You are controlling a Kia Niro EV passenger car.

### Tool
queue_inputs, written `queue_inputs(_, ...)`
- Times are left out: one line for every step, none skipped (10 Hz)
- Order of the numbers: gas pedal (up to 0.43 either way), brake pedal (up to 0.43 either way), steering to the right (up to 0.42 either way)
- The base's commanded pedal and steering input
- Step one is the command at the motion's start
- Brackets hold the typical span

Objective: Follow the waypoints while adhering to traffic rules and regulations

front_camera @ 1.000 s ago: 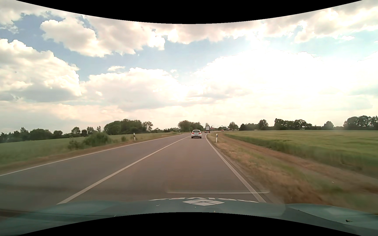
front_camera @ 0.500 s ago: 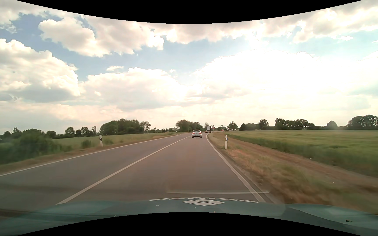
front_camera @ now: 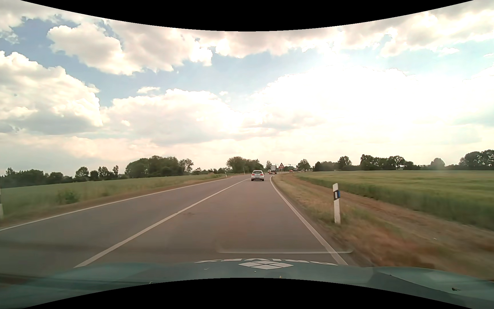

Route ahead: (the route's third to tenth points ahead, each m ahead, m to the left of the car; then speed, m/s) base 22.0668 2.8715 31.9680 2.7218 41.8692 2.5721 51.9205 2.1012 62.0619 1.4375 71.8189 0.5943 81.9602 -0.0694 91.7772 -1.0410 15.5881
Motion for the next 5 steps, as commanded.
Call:
queue_inputs(0.15, 0.0, 0.002)
queue_inputs(0.15, 0.0, 0.002)
queue_inputs(0.15, 0.0, 0.002)
queue_inputs(0.15, 0.0, 0.002)
queue_inputs(0.15, 0.0, 0.003)
